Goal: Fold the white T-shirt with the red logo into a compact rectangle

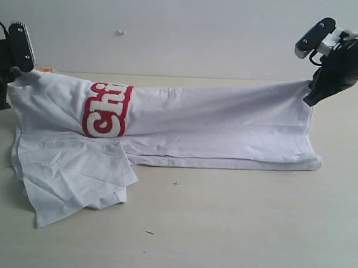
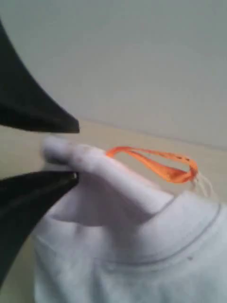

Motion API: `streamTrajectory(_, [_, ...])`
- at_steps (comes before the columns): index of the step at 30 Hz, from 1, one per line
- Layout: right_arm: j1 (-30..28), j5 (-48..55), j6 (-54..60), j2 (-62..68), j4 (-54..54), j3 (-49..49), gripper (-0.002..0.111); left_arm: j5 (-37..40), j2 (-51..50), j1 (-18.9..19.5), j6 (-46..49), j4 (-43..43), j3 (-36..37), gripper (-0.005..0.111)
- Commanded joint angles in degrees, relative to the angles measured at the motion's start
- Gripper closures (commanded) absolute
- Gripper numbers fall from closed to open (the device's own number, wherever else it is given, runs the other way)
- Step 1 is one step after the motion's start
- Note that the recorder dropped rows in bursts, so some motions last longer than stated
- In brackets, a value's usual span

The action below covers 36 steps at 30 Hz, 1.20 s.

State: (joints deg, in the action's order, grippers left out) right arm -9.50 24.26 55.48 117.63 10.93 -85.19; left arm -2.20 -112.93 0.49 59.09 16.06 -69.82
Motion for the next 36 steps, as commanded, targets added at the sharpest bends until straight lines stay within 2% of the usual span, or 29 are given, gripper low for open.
streamTrajectory(1, [-0.1, -12.4, -0.1, 1.1, 0.4, -0.5, 0.073, -13.9, -2.2, 2.0, -1.0, -0.3, -0.2, 0.039])
streamTrajectory(3, [-0.1, -15.2, -0.1, 1.2, 0.4, -0.5, 0.066, -17.2, -2.7, 2.4, -1.0, -0.3, -0.3, 0.019])
streamTrajectory(4, [-0.1, -16.4, -0.1, 1.2, 0.4, -0.5, 0.065, -18.4, -2.8, 2.7, -1.0, -0.4, -0.3, 0.014])
streamTrajectory(7, [-0.1, -18.3, -1.3, 1.0, 0.9, -0.7, 0.069, -21.2, -2.8, 2.9, -3.2, -2.3, -0.3, 0.015])
streamTrajectory(9, [-0.1, -16.5, -4.6, 1.3, 0.9, -1.7, 0.079, -20.5, -2.6, 2.2, -9.0, -3.9, -0.3, 0.019])
streamTrajectory(11, [-0.1, -12.0, -7.3, 1.9, 1.1, -3.2, 0.094, -18.9, -2.6, 0.9, -19.3, -5.2, -0.3, 0.031])
streamTrajectory(13, [-0.1, -6.8, -8.3, 2.5, 2.6, -5.0, 0.108, -15.4, -2.5, -0.3, -27.4, -5.5, -0.3, 0.052])
streamTrajectory(16, [-0.1, 0.8, -8.6, 3.1, 8.2, -7.4, 0.108, -9.0, -1.7, -2.7, -35.9, -6.3, -0.3, 0.098])
streamTrajectory(17, [-0.1, 3.4, -8.6, 3.1, 10.5, -8.4, 0.108, -7.6, -1.7, -3.6, -39.0, -6.3, -0.3, 0.105])
streamTrajectory(22, [0.4, 14.8, -2.6, 3.2, 31.3, -11.4, 0.108, -4.5, -1.6, -6.9, -54.9, -6.3, -0.3, 0.107])
streamTrajectory(25, [2.3, 19.3, -0.1, 4.4, 39.8, -12.6, 0.108, -4.5, -1.6, -8.0, -64.9, -4.0, -0.3, 0.107])
streamTrajectory(28, [5.6, 21.1, -2.1, 7.8, 41.3, -15.2, 0.108, -4.5, -1.6, -9.0, -75.5, 5.5, -0.3, 0.107])
streamTrajectory(33, [12.2, 21.3, -6.1, 16.5, 41.3, -23.6, 0.108, -6.8, -2.7, -9.8, -98.6, 31.3, -0.3, 0.107])
streamTrajectory(35, [15.9, 21.3, -10.0, 21.4, 38.6, -30.7, 0.108, -23.3, -6.2, -8.8, -128.6, 59.9, -2.4, 0.107])
streamTrajectory(36, [16.6, 21.3, -11.9, 22.3, 36.9, -32.3, 0.108, -25.4, -7.7, -8.2, -136.2, 65.5, -4.6, 0.107])
